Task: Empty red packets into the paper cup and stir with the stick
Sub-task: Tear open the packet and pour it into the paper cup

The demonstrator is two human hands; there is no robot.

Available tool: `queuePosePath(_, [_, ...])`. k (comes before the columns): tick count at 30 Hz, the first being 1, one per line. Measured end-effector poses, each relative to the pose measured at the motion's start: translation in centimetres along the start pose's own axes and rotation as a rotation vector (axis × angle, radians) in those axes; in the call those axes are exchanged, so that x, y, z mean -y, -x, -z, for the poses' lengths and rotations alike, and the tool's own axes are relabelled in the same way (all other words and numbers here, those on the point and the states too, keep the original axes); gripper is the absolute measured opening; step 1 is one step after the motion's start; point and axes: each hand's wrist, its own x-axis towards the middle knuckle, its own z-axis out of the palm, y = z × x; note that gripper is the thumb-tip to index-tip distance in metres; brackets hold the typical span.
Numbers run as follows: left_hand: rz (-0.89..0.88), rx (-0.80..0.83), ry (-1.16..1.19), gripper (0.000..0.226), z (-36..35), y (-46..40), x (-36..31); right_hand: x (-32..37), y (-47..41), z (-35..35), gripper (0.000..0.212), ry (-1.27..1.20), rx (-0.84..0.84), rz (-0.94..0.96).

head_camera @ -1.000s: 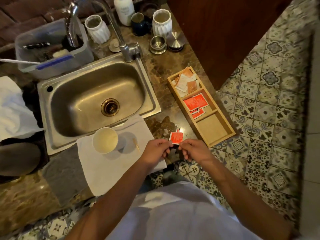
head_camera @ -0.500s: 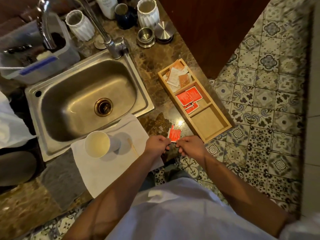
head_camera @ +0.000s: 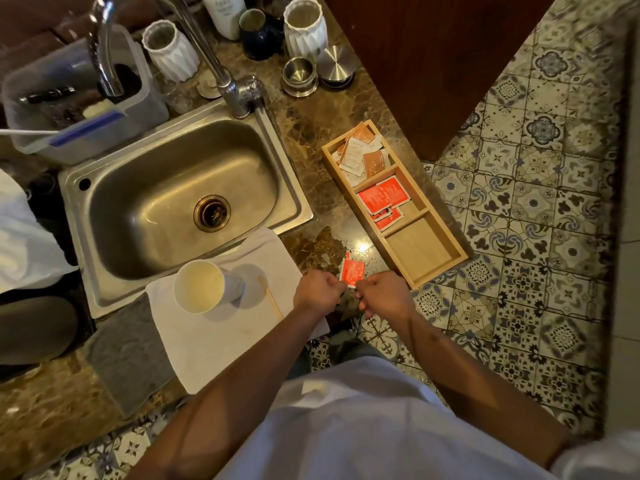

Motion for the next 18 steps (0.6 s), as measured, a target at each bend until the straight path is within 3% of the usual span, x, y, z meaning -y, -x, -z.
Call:
queuePosePath(6, [-0.005, -0.004, 0.059, 0.03, 0.1, 0.4, 0.2, -0.1, 0.4, 0.2, 0.032, 0.015, -0.009, 0.013])
queuePosePath(12, [0.02, -0.001, 0.17, 0.058, 1.3, 2.4, 1.1, -0.1, 1.2, 0.0, 0.035, 0.148, -0.098, 0.112])
queuePosePath(15, [0.034, -0.055, 0.237, 0.056, 2.7, 4.2, 2.4, 0.8, 2.0, -0.3, 0.038, 0.201, -0.076, 0.218])
queuePosePath(18, [0.082, -0.086, 0.435, 0.048, 4.4, 6.5, 3.9, 2.5, 2.4, -1.2, 0.039, 0.414, -0.097, 0.374])
